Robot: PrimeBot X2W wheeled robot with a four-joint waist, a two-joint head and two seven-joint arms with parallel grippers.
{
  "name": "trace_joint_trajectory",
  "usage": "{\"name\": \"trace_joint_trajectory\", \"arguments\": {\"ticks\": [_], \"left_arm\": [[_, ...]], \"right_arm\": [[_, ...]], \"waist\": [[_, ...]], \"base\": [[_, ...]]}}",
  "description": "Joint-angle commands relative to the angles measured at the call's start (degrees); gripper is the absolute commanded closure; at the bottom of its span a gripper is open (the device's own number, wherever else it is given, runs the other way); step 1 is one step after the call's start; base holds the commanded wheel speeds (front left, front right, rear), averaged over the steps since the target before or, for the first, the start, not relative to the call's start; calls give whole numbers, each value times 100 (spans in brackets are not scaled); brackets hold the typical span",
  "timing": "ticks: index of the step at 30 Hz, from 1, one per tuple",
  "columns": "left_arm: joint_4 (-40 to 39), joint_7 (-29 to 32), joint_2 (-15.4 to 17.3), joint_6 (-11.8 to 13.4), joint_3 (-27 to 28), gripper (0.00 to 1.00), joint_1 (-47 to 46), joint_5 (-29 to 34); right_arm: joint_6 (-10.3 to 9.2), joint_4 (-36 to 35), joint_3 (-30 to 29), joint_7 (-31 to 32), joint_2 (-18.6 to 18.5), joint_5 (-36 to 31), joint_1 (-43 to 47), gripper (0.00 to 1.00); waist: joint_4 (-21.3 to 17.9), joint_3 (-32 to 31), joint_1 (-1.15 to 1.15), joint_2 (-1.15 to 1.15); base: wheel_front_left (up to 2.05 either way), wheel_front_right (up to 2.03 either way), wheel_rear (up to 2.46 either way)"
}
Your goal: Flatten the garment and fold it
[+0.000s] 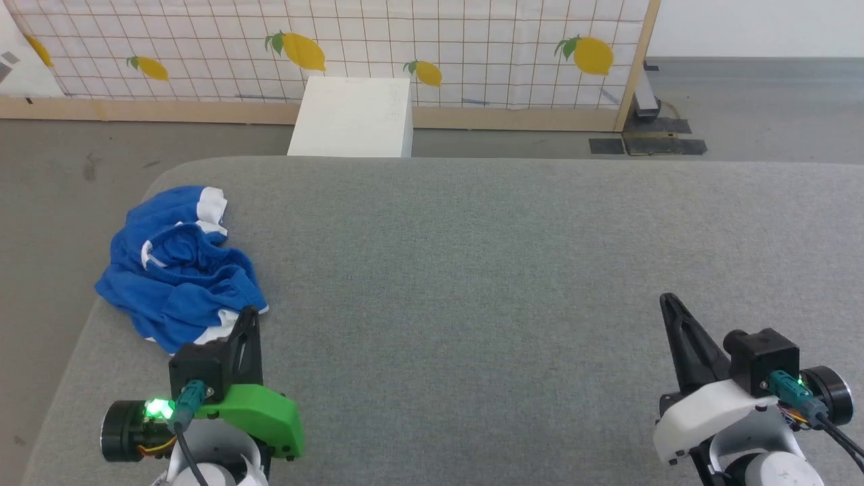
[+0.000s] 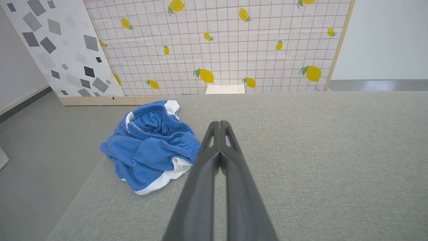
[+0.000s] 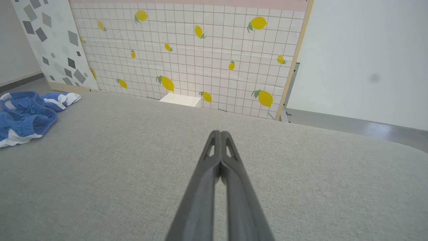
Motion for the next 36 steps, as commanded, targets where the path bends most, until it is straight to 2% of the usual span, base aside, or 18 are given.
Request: {"name": "trace_joint_trajectory", "arguments": {"ticks": [1, 2, 3, 26, 36], "left_arm": [[-15, 8, -15, -6, 16, 100, 65, 60], [-15, 8, -15, -6, 16, 100, 65, 60], [-15, 8, -15, -6, 16, 0, 65, 60], [124, -231, -1, 70, -151, 0, 17, -174], [150, -351, -3, 112, -177, 0, 25, -262]], "right_arm": [[-8, -29, 7, -1, 1, -37, 1, 100], [-8, -29, 7, -1, 1, -37, 1, 100], [-8, -29, 7, -1, 1, -37, 1, 0], [0, 188, -20, -232, 0, 335, 58, 0], [-1, 229, -6, -353, 0, 496, 71, 0]], "waist": [[0, 0, 0, 0], [0, 0, 0, 0], [0, 0, 0, 0], [13, -12, 0, 0], [132, -11, 0, 0]], "base": [[0, 0, 0], [0, 0, 0], [0, 0, 0], [0, 0, 0], [0, 0, 0]]}}
